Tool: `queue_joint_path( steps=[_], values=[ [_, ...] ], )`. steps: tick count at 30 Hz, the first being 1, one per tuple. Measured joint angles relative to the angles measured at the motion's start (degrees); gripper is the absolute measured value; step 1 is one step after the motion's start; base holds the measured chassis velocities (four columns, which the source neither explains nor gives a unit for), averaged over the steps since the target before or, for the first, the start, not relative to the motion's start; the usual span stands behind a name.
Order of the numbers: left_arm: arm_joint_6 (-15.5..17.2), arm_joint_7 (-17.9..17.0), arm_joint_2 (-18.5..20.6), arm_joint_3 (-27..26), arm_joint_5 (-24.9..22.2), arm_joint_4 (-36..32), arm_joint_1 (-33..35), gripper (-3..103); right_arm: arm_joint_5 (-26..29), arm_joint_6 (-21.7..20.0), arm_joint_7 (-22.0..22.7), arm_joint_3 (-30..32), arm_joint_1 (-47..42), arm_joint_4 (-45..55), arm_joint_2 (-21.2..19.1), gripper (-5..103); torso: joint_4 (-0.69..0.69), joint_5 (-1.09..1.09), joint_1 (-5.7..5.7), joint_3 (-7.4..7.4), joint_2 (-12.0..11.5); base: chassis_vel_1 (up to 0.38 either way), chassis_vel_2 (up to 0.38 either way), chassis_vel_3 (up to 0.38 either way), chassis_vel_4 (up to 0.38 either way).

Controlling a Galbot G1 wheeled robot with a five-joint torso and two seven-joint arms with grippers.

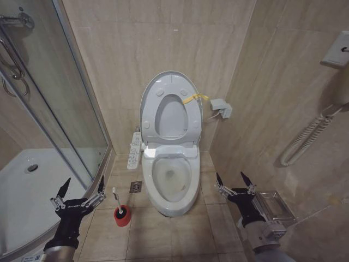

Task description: Open the toilet lid, clean the toilet bowl with a toilet brush, close the toilet lid, and flush.

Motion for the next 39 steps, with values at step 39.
queue_joint_path(
  steps=[39],
  values=[
    [6.86,0.08,-1.00,6.12,-0.84,20.59,-8.37,100,0.05,-0.01,0.02,-0.01,0.05,-0.08,-0.02,100,0.00,0.01,0.00,0.00,-0.01,0.000,0.000,0.000,0.000]
  ],
)
